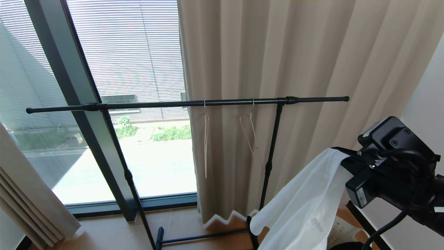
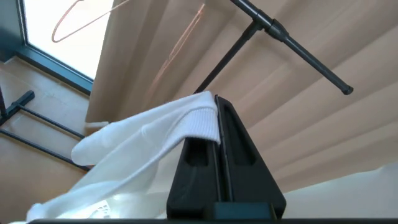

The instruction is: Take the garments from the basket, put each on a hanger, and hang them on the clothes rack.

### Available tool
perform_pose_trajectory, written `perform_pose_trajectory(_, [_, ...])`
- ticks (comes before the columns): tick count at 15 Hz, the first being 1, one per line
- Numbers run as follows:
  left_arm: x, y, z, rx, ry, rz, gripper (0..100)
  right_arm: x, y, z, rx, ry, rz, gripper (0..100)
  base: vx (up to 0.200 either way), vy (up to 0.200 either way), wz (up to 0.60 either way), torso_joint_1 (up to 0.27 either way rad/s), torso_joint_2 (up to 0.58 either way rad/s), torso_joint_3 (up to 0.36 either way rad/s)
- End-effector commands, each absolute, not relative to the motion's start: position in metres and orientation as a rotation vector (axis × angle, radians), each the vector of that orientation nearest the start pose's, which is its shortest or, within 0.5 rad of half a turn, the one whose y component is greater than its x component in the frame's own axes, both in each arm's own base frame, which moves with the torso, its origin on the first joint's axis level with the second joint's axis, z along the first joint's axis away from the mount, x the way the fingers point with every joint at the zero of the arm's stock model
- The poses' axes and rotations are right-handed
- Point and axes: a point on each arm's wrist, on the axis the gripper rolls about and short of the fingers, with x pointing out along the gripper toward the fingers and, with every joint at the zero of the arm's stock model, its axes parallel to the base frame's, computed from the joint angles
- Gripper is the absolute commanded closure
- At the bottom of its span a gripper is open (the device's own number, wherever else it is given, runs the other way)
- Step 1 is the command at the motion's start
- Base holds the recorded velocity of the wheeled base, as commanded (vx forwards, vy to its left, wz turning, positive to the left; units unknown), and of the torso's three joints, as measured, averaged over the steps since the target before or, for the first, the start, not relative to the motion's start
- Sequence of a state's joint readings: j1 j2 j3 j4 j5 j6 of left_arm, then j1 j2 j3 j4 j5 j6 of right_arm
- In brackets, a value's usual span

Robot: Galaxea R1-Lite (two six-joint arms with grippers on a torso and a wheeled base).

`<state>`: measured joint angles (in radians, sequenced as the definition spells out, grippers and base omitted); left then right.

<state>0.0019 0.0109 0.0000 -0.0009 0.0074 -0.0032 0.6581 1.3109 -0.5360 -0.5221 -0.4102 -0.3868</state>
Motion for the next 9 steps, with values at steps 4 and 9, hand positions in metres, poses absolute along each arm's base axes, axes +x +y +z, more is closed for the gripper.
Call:
perform_pose_trajectory(4, [-0.0219, 0.0001, 0.0759, -0.003, 0.011, 0.011, 0, 0.1625, 0.1143, 0.1964, -0.512, 0.169, 0.287, 100, 0.000, 0.000, 0.30, 0.013, 0.00, -0.005])
perform_pose_trajectory(9, [-0.0219, 0.0001, 0.0759, -0.003, 0.011, 0.011, 0, 0.1627, 0.1144, 0.1956, -0.517, 0.171, 0.287, 100, 0.000, 0.000, 0.00, 0.000, 0.00, 0.000])
